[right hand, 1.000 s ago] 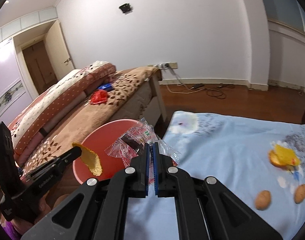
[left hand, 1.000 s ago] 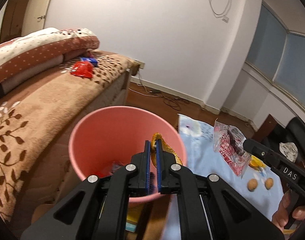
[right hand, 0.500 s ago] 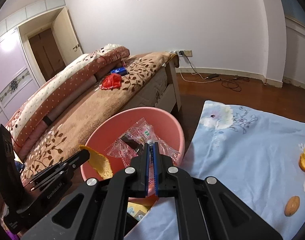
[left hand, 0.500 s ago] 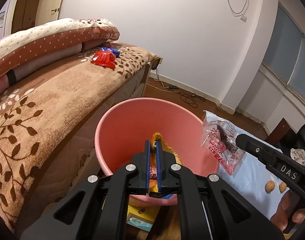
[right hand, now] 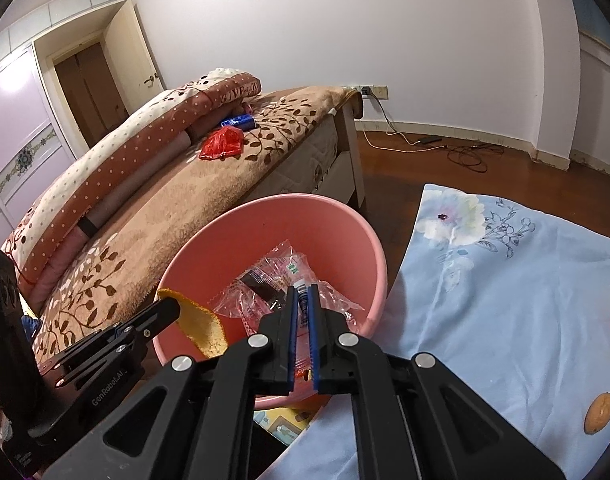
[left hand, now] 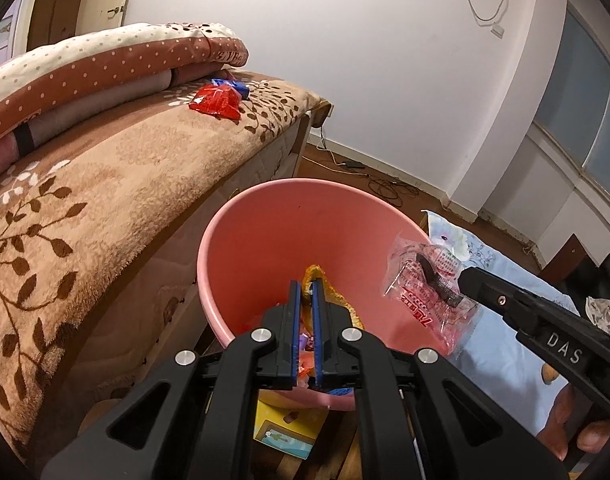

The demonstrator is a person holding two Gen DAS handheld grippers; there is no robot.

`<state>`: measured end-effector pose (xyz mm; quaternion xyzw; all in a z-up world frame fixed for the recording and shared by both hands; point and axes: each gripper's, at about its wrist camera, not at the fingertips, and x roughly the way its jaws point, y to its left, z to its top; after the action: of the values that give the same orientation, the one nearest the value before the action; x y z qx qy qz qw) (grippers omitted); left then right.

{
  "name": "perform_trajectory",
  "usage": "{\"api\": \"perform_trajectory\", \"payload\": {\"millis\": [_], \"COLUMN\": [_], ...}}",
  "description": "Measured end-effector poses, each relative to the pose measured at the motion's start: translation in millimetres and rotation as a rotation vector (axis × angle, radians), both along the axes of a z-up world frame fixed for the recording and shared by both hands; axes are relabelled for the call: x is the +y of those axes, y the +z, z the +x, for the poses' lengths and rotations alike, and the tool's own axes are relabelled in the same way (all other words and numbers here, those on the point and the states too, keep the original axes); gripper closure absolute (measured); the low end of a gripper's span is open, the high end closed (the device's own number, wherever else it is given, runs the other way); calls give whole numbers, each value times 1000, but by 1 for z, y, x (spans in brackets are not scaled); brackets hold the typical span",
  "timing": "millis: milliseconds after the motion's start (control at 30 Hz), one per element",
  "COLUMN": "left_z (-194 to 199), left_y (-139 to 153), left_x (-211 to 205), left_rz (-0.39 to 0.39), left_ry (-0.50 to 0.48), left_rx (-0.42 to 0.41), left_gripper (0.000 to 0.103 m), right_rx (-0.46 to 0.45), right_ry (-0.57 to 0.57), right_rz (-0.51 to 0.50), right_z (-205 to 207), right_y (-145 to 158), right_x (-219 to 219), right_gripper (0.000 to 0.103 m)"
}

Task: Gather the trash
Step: 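Carry packet and bread crust over the pink bucket and open both tools, then move both open tools back over the sheet toward the yellow foam net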

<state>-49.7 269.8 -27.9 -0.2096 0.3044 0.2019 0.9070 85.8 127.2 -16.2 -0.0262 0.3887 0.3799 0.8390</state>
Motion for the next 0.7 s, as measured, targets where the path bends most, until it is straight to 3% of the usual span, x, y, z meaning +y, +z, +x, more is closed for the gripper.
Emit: {"api": "perform_trajectory", "payload": {"millis": [233,400,700], "left_z": [1,-1,-1], "left_y": [-4,-6,-5], "left_x": [4,5,2], "left_rz": [-22,-46,-57], "left_ry": [6,15,4], "left_rx": [13,10,10], "left_gripper": [97,72,71], "right_rx": [5,6,16], "right_ry": [0,-5,-22], "right_rz": [-1,1,13], "right_z": [1,1,2], "right_y": [-3,-4,-5], "right_x": [2,1,-9], "right_gripper": [96,92,81]}}
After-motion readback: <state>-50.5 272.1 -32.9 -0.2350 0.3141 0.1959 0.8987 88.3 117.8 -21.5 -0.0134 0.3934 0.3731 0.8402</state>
